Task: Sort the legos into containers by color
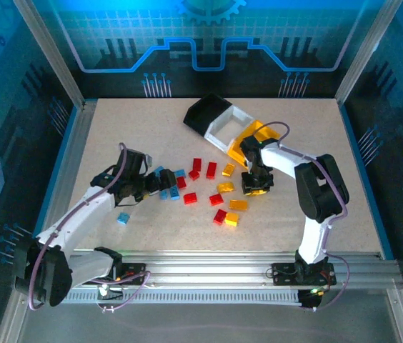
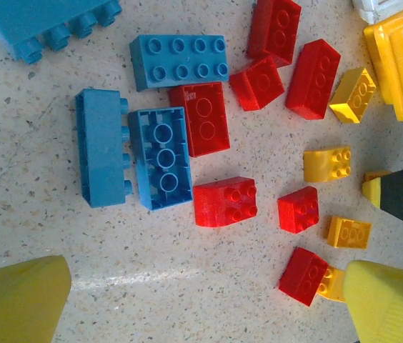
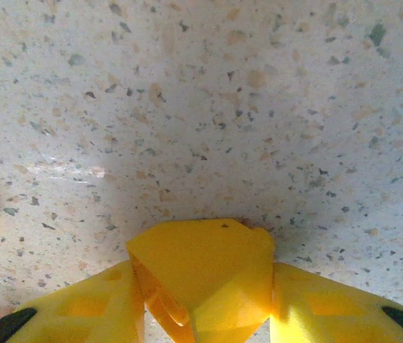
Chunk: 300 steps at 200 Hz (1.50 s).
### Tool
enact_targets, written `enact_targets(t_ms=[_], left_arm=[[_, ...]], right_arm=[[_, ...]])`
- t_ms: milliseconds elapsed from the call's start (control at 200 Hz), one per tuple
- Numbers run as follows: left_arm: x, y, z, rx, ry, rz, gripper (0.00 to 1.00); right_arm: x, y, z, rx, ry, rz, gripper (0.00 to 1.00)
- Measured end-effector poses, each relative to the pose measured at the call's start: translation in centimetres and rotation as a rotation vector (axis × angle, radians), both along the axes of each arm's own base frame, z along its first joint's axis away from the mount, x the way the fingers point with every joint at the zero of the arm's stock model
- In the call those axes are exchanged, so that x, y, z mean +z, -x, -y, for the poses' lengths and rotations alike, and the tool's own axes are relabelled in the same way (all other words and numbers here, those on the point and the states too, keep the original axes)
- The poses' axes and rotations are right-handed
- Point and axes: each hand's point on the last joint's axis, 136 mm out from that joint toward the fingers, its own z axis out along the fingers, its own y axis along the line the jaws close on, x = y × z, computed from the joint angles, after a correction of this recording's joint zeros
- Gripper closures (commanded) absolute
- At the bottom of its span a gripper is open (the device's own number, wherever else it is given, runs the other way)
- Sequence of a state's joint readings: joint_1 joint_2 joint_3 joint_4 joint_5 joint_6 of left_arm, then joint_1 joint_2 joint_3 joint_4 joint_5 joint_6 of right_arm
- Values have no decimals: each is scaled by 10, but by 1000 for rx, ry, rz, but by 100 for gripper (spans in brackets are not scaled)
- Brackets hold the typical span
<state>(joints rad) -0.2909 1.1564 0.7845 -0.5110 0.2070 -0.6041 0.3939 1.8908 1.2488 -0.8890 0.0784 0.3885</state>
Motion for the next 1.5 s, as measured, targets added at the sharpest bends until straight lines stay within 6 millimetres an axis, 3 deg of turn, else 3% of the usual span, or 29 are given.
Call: enact_targets(t_ms=[185,375,505,645,745,830,945,1055,1216,1341,1421,1501], left_arm=[[-1,0,0,0,-1,-4,1],[5,-6,2,0,6,21,1],[6,-8,3,0,9,26,1],[4,-7,4,-3,16,13,1],[7,-6,5,-7,20,6,1],[9,-3,6,-16,16,-4,1],[8,5,8,-35,6,-32,1],[6,13,9,-62,-9,-57,1],[6,19,16,-102,-20,-74,1],[7,16,34,-171,-33,-81,1],[7,14,50,-223,-43,-82,1],[5,13,62,-259,-46,-79,1]], right_arm=[[15,1,2,-4,-4,34,63],[67,-6,4,-44,-65,140,63],[108,-35,4,-97,-121,234,63],[140,-87,5,-157,-164,319,64],[137,-125,6,-184,-165,334,64],[117,-148,7,-199,-152,303,64],[84,-159,10,-210,-124,235,62],[65,-163,10,-214,-109,191,50],[75,-169,6,-197,-126,211,37],[84,-163,8,-194,-125,219,30],[99,-145,10,-185,-116,229,29],[120,-115,6,-160,-124,241,28]])
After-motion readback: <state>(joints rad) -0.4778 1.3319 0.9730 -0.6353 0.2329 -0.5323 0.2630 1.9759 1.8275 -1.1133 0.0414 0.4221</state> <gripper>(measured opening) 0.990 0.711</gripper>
